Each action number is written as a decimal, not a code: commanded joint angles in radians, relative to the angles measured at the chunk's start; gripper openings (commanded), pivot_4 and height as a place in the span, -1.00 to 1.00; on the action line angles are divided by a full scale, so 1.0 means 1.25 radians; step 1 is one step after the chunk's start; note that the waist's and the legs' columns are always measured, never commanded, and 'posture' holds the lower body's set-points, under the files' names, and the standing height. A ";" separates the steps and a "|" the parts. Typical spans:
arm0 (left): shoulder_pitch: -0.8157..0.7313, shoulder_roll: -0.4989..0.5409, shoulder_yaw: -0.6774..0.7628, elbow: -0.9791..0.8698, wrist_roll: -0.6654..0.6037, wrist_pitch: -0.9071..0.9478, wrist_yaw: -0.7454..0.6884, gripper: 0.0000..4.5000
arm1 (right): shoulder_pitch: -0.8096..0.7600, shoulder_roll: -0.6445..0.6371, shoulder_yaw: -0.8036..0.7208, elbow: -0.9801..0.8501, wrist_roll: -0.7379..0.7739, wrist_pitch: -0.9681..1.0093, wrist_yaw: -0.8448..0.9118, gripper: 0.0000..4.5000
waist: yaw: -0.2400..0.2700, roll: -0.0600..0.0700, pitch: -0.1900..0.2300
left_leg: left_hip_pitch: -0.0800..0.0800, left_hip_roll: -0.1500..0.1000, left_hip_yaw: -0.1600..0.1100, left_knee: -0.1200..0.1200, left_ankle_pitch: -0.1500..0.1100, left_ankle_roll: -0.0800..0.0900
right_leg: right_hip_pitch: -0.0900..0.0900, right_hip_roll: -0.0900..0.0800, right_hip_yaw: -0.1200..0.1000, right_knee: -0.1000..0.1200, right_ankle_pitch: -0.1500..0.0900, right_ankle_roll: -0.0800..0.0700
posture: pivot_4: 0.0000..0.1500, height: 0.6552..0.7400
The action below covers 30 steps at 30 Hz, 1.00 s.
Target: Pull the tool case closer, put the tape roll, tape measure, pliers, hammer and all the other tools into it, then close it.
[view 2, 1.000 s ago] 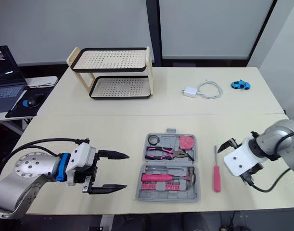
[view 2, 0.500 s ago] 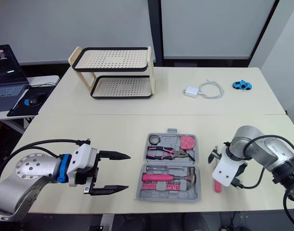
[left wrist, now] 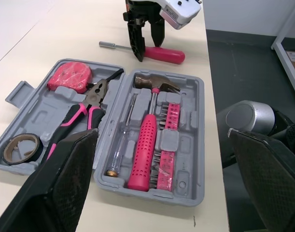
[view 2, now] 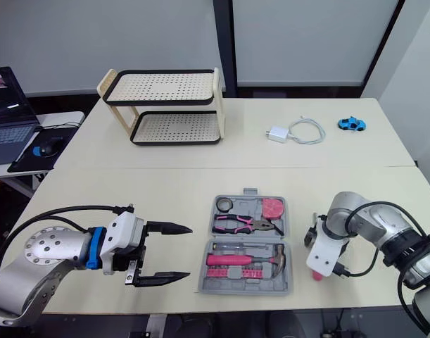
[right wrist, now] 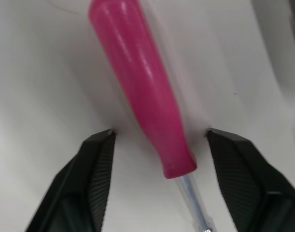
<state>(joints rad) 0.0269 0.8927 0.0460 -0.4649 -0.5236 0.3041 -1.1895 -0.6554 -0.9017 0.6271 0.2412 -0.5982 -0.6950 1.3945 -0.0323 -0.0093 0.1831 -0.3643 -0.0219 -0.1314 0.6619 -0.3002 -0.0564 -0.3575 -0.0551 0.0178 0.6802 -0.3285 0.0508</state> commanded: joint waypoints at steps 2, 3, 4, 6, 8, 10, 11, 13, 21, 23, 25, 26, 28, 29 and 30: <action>0.006 -0.002 0.002 -0.028 0.003 -0.006 0.007 1.00 | -0.006 -0.006 0.007 0.030 -0.032 -0.005 -0.014 -0.40 | 0.000 0.000 0.000 | 0.000 0.000 0.000 0.000 0.000 0.000 | 0.000 0.000 0.000 0.000 0.000 0.000 | 1.00 1.00; 0.007 -0.002 0.003 -0.028 0.003 -0.007 0.008 1.00 | -0.004 -0.008 0.005 0.029 -0.031 -0.005 -0.016 -0.57 | 0.000 0.000 0.000 | 0.000 0.000 0.000 0.000 0.000 0.000 | 0.000 0.000 0.000 0.000 0.000 0.000 | 1.00 1.00; 0.007 -0.003 0.002 -0.027 0.004 -0.007 0.009 1.00 | 0.003 -0.018 -0.002 0.017 -0.019 -0.001 -0.012 -0.71 | 0.001 -0.001 0.000 | 0.000 0.000 0.000 0.000 0.000 0.000 | 0.000 0.000 0.000 0.000 0.000 0.000 | 1.00 1.00; 0.005 -0.005 0.000 -0.024 0.005 -0.009 0.010 1.00 | 0.018 -0.044 -0.019 -0.011 0.006 0.002 -0.002 -0.73 | 0.003 0.000 0.000 | 0.000 0.000 0.000 0.000 0.000 0.000 | 0.001 0.000 0.000 0.000 0.000 0.000 | 1.00 1.00; -0.003 -0.007 -0.003 -0.016 0.007 -0.012 0.007 1.00 | 0.045 -0.098 -0.053 -0.065 0.057 0.015 0.018 -0.73 | 0.007 0.000 0.000 | 0.000 0.000 -0.001 0.000 0.000 0.000 | 0.001 0.000 0.000 0.000 0.000 0.000 | 1.00 1.00; -0.011 -0.010 -0.006 -0.008 0.010 -0.015 0.004 1.00 | 0.075 -0.158 -0.092 -0.107 0.116 0.044 0.036 -0.73 | 0.008 0.000 0.000 | -0.001 -0.001 0.000 0.000 0.000 0.000 | 0.000 -0.001 0.000 0.000 0.000 0.000 | 1.00 1.00; -0.014 -0.011 -0.007 -0.005 0.011 -0.016 0.003 1.00 | 0.085 -0.176 -0.107 -0.116 0.137 0.063 0.042 -0.73 | 0.006 0.001 0.000 | -0.001 -0.001 0.000 0.000 0.000 0.000 | 0.000 -0.002 0.000 -0.001 0.000 0.000 | 1.00 1.00; -0.021 -0.014 -0.010 -0.002 0.013 -0.016 0.000 1.00 | 0.136 -0.218 -0.162 -0.163 0.215 0.174 0.063 -0.73 | 0.003 0.001 0.000 | -0.001 -0.001 0.000 0.000 0.000 0.001 | 0.000 -0.001 0.000 0.000 0.000 0.000 | 1.00 1.00; -0.034 -0.018 -0.022 0.004 0.015 -0.018 -0.007 1.00 | 0.408 -0.219 -0.446 -0.454 0.452 1.029 0.007 -0.73 | 0.002 0.001 0.000 | 0.000 0.000 0.000 0.000 -0.001 0.001 | 0.001 0.000 0.000 0.000 0.000 0.000 | 1.00 1.00; -0.038 -0.019 -0.025 0.005 0.014 -0.017 -0.008 1.00 | 0.424 -0.175 -0.488 -0.493 0.488 1.219 -0.048 -0.73 | 0.002 0.001 0.000 | 0.000 0.000 0.000 0.000 -0.001 0.001 | 0.001 0.000 0.001 0.000 0.000 0.000 | 1.00 1.00; -0.042 -0.019 -0.029 0.006 0.014 -0.017 -0.009 1.00 | 0.430 -0.133 -0.513 -0.513 0.510 1.363 -0.105 -0.73 | 0.003 0.001 0.000 | 0.000 0.000 -0.001 0.000 -0.001 0.001 | 0.001 0.000 0.000 0.000 0.000 0.000 | 1.00 1.00; -0.044 -0.019 -0.031 0.007 0.014 -0.017 -0.010 1.00 | 0.431 -0.107 -0.523 -0.522 0.520 1.427 -0.138 -0.73 | 0.004 0.001 0.000 | 0.000 -0.001 -0.001 0.000 -0.001 0.001 | 0.001 0.000 0.000 0.000 0.000 0.000 | 1.00 1.00; -0.047 -0.020 -0.036 0.009 0.016 -0.018 -0.011 1.00 | 0.433 -0.063 -0.530 -0.528 0.532 1.511 -0.198 -0.73 | 0.004 0.001 0.000 | 0.000 -0.001 -0.001 0.000 -0.001 0.001 | 0.001 0.000 -0.001 0.000 0.000 0.000 | 1.00 1.00; -0.048 -0.020 -0.037 0.010 0.016 -0.018 -0.013 1.00 | 0.426 -0.037 -0.530 -0.525 0.538 1.553 -0.230 -0.73 | 0.004 0.001 0.000 | 0.000 -0.001 -0.001 0.000 -0.001 0.001 | 0.001 0.000 0.000 0.000 0.000 0.000 | 1.00 1.00; -0.049 -0.020 -0.038 0.010 0.016 -0.017 -0.014 1.00 | 0.421 -0.020 -0.528 -0.521 0.542 1.577 -0.256 -0.73 | 0.004 0.001 0.000 | -0.001 -0.001 -0.001 0.000 -0.001 0.001 | 0.001 0.000 0.000 0.000 0.000 0.000 | 1.00 1.00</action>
<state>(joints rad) -0.0259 0.8706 0.0038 -0.4382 -0.5019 0.2940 -1.2008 -0.1186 -0.9338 -0.0081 -0.3897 0.0640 1.2128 1.1258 -0.0270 -0.0081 0.1832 -0.3650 -0.0227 -0.1320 0.6617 -0.3010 -0.0550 -0.3568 -0.0554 0.0181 0.6800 -0.3287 0.0504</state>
